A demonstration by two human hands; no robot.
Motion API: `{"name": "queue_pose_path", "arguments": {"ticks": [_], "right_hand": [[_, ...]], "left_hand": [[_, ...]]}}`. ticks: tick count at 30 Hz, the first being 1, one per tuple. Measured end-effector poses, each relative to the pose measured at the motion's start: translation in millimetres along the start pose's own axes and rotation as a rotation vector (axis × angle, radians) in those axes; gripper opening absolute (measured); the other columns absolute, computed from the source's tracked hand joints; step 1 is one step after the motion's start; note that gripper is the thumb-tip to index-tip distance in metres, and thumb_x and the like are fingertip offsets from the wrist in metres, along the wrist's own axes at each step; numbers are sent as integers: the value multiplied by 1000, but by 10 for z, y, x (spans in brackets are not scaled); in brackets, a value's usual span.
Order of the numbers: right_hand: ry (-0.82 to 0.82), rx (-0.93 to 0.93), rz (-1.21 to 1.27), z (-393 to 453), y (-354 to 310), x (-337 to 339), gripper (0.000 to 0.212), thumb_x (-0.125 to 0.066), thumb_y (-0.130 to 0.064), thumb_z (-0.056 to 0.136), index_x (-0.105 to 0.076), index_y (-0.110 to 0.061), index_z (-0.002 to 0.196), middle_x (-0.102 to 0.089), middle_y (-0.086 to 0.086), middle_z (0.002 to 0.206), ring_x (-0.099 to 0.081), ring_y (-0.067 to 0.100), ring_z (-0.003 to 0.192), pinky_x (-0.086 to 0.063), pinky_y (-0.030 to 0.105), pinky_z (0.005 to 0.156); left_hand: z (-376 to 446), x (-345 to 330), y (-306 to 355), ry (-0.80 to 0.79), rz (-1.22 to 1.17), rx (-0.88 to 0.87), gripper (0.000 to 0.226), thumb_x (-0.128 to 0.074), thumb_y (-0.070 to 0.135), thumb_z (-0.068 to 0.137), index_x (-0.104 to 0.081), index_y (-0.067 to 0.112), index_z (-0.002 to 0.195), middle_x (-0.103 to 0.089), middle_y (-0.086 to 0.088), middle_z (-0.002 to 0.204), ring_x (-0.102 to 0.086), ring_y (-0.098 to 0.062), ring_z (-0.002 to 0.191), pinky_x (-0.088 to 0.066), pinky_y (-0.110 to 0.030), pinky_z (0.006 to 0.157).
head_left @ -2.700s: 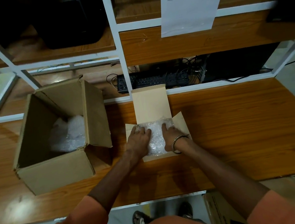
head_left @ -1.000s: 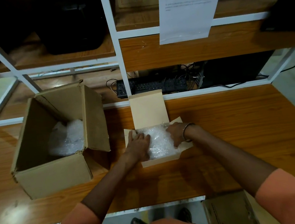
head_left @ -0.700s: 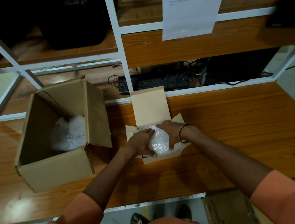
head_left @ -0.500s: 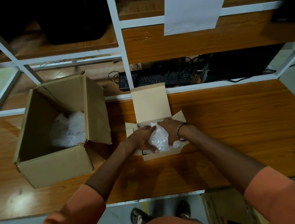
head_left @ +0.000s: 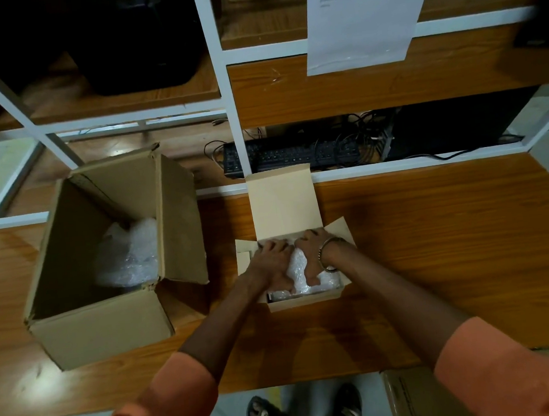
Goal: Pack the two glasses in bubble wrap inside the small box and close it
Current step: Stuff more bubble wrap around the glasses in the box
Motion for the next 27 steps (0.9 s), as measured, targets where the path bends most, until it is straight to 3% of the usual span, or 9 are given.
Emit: {"name": "queue_pose_path", "arguments": {"ticks": [4, 7, 10, 12, 14, 18, 21, 25, 27], "right_hand": [[-5, 1, 50, 56, -32, -113, 123, -87, -45, 58, -22, -15, 158, -24, 15, 160, -20, 39, 146, -36, 53, 115], [-18, 58, 68, -46, 35, -67, 128, -91, -41, 64, -13, -18, 162, -21, 14, 165, -19, 37, 150, -34, 52, 118], [-91, 109, 183, -230, 183, 58, 121, -91, -23, 73, -12, -18, 164, -19, 6, 169, -25, 30, 152, -34, 41, 118], [-91, 120, 179, -285, 237, 165, 115, -91, -18, 73, -19, -18, 162, -29, 6, 165, -33, 31, 149, -37, 41, 115], [-70, 125, 98, -303, 232, 230, 116, -95, -18, 66, -26, -21, 159, -42, 8, 155, -43, 33, 141, -45, 46, 111], [-73, 124, -52, -285, 185, 122, 118, -95, -16, 64, -26, -21, 159, -40, 10, 158, -43, 32, 141, -48, 49, 108], [-47, 118, -104, -261, 169, 48, 130, -95, -22, 65, -11, -20, 163, -29, 14, 163, -31, 33, 148, -43, 49, 112], [-21, 79, -167, -236, 206, -36, 135, -89, -29, 70, 7, -18, 163, -15, 18, 168, -17, 36, 153, -27, 49, 121], [-12, 79, -201, -254, 173, -46, 137, -88, -28, 71, 14, -19, 162, -16, 21, 167, -17, 39, 152, -26, 48, 121]], "left_hand": [[-4, 49, -6, 58, -42, 2, 117, -90, 50, 69, -28, 17, 163, -30, -10, 168, -25, -37, 153, -27, -54, 124], [-64, 27, -49, 133, -53, -53, 120, -89, 59, 69, -30, 15, 163, -34, -9, 167, -29, -35, 152, -27, -50, 124], [-117, 13, -98, 129, 9, -90, 117, -77, 71, 77, -23, 17, 166, -27, -9, 171, -25, -32, 156, -20, -47, 127], [-155, 49, -72, 94, 72, -104, 114, -69, 74, 83, -18, 16, 167, -22, -11, 173, -21, -30, 159, -11, -45, 129], [-198, 130, -56, 39, 66, -124, 106, -63, 71, 91, -16, 15, 167, -20, -11, 174, -16, -28, 161, 0, -44, 130], [-284, 370, -182, -57, 124, -109, 94, -69, 49, 94, -19, 15, 166, -17, -6, 174, -5, -26, 162, 12, -55, 126], [-323, 379, -321, -86, 217, -57, 101, -74, 54, 88, -21, 17, 166, -13, -8, 175, -5, -28, 162, 6, -59, 129], [-361, 372, -281, 19, 221, -70, 91, -75, 58, 85, -39, 15, 157, -27, -9, 169, -24, -29, 155, -13, -50, 129], [-352, 326, -271, 20, 264, -79, 91, -74, 63, 84, -43, 16, 155, -32, -8, 167, -23, -30, 155, -12, -50, 129]]}}
Point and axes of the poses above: each hand's wrist, its own z-axis towards the middle knuckle, its own x-axis out of the back of the hand, y = z × x, the point moved 8 cm from there along z, towards the middle knuckle
